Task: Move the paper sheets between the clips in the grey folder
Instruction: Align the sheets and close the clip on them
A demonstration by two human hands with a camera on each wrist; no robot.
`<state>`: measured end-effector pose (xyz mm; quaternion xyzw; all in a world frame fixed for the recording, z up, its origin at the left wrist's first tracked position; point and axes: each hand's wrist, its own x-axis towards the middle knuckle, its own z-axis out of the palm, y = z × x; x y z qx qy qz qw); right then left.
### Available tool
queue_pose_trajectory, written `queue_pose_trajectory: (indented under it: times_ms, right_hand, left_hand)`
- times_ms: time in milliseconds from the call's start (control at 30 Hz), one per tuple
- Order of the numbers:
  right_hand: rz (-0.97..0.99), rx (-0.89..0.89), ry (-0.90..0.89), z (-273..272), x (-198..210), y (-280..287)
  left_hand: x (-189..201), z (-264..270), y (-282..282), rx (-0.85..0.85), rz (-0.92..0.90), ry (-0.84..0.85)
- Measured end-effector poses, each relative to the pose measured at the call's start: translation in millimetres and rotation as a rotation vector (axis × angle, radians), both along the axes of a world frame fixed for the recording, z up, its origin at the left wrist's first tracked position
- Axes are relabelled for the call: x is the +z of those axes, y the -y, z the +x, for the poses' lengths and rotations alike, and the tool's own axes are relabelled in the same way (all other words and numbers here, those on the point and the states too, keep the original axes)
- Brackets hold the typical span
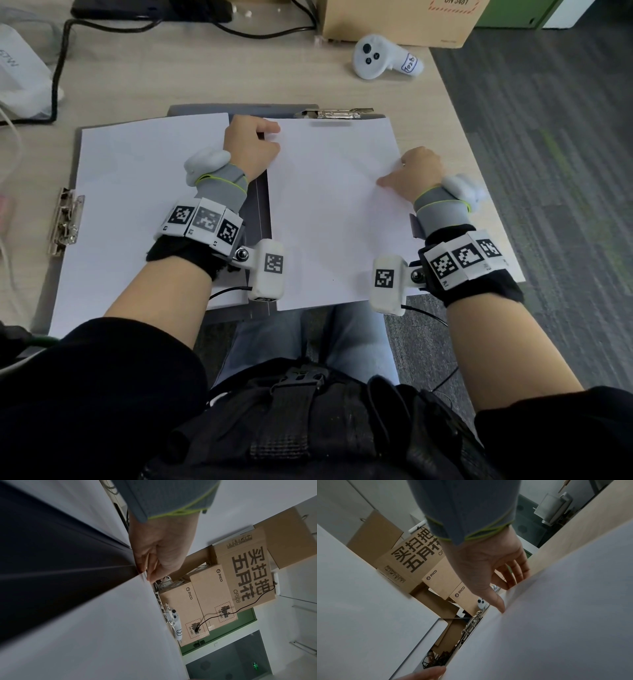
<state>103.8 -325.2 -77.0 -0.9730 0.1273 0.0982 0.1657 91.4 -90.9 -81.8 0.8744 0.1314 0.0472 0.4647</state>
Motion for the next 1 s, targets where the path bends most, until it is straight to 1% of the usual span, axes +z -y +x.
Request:
queue_pose_trajectory:
  times_ms: [433, 567, 800, 900, 1000]
  right_hand:
    - [0.069, 0.046, 0.01, 1.4, -4.1, 1.3]
    - [0.105, 0.069, 0.038, 3.1, -5.7, 5.3]
    - [0.163, 0.092, 0.025, 5.3, -7.5, 7.7]
    - [0.179, 0.086, 0.029, 6.7, -4.6, 5.3]
    - [0.197, 0.059, 0.041, 8.1, -2.4, 4.2]
  left_hand:
    - [0.2, -2.8, -2.7, 0.029, -0.003, -0.004]
    - [-0.7, -3.5, -2.4, 0.032, 0.024, -0.003]
    - [-2.1, -2.3, -2.7, 0.027, 0.06, -0.005]
    - [-2.6, -0.8, -3.8, -0.002, 0.094, -0.005]
    - [0.8, 1.1, 0.9, -0.104, 0.153, 0.051]
